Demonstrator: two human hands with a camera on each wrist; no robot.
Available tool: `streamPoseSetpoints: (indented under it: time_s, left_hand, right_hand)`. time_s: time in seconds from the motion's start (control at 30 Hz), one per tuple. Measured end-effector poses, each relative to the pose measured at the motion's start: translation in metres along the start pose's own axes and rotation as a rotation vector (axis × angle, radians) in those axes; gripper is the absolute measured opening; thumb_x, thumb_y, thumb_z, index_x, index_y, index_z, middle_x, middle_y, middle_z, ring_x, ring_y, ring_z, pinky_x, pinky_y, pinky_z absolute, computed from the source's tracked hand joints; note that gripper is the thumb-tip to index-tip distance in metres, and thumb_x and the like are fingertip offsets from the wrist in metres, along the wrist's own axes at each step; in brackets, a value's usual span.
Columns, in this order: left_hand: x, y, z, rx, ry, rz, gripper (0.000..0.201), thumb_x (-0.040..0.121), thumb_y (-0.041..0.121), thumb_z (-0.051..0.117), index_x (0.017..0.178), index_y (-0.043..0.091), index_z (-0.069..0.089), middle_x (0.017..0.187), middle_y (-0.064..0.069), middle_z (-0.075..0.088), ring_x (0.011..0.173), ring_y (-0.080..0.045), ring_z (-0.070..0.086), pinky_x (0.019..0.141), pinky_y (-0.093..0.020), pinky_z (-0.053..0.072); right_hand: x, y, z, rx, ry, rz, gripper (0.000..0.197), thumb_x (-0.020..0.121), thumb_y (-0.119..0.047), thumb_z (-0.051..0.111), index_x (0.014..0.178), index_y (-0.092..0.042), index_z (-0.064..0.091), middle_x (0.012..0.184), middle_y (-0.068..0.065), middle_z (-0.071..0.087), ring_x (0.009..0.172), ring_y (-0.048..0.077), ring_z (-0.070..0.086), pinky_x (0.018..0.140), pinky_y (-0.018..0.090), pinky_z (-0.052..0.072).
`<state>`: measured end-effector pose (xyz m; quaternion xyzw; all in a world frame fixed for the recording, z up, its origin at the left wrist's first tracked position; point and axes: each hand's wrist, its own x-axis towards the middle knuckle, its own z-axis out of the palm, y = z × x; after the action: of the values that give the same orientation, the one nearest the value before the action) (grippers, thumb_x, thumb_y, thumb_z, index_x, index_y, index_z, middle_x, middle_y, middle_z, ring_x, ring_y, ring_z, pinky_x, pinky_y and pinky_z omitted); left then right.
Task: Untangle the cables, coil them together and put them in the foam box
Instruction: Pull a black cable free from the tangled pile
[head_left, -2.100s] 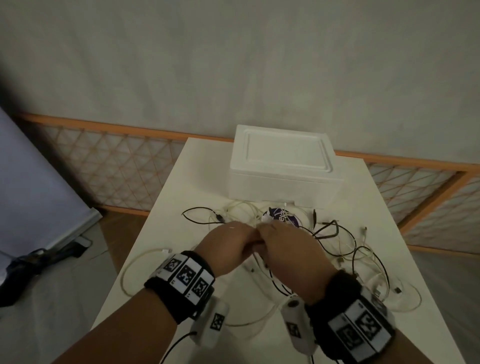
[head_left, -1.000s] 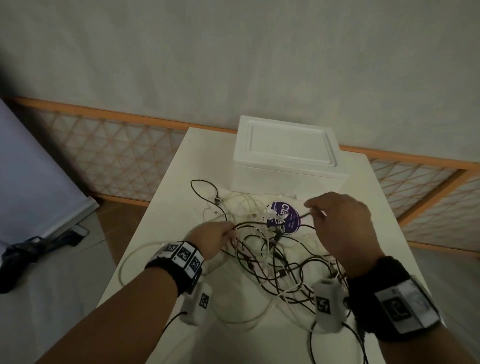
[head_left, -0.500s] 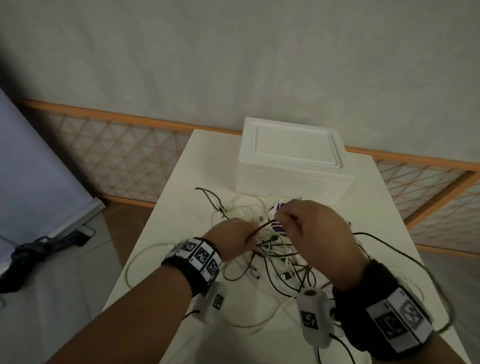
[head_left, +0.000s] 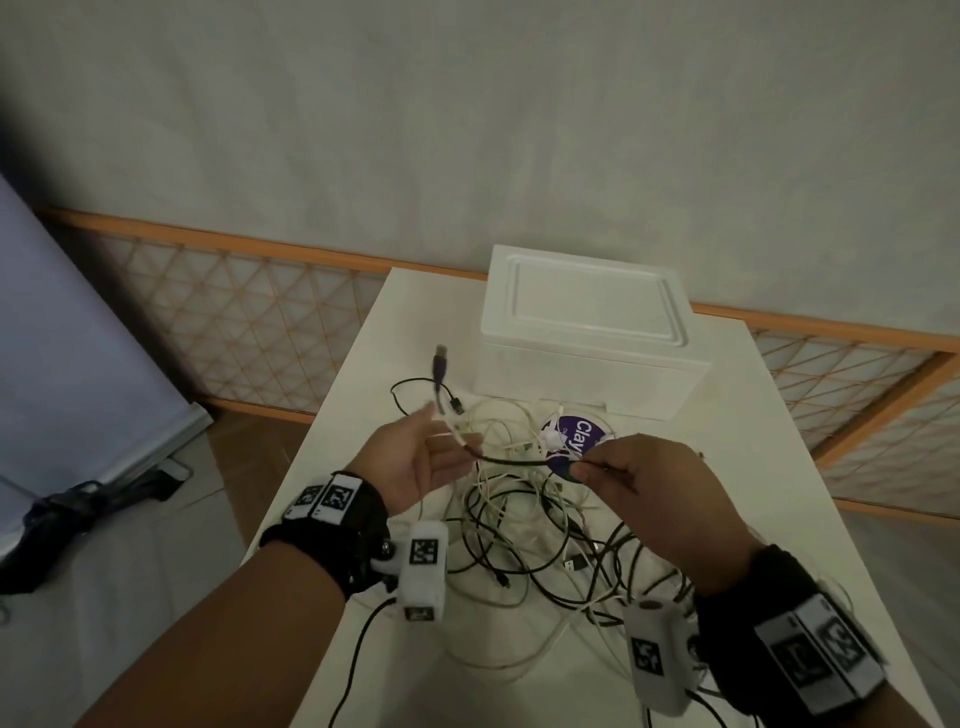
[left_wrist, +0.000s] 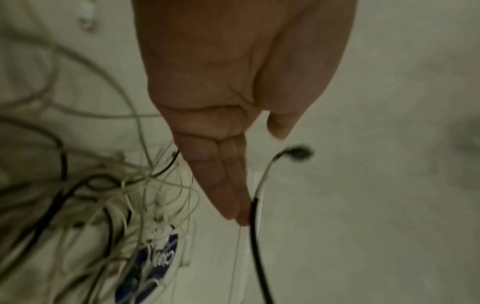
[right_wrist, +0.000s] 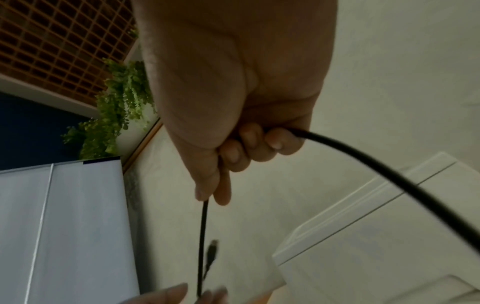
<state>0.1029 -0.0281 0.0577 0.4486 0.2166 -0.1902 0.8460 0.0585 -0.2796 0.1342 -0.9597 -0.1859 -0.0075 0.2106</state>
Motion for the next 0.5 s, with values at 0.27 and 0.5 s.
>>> streamPoseSetpoints:
  time_s: [0.27,0.5]
  left_hand:
    - [0.002,0.005,0.005,-0.256,-0.023,0.084,0.032,0.101,0.026,0.043,0.071,0.017,0.043,0.05,0.005,0.029,0.039,-0.009,0.028,0.042,-0.021,0.043]
    - [-0.006,0.057,-0.066,0.144,0.582,0.383,0.033,0.095,0.031,0.054,0.067,0.023,0.041,0.052,0.003,0.032,0.035,-0.009,0.027,0.035,-0.018,0.02]
  right_hand:
    - [-0.005,0.007,0.029,-0.073,-0.141,-0.044,0.031,0.093,-0.053,0.044,0.093,-0.029,0.064,0.081,-0.01,0.064,0.076,0.006,0.057,0.065,0.024,0.042]
    - [-0.036,0.096,0.012,-0.03,-0.347,0.288,0.028,0.092,-0.042,0.054,0.067,-0.031,0.054,0.067,-0.01,0.058,0.07,0.006,0.056,0.059,0.014,0.036]
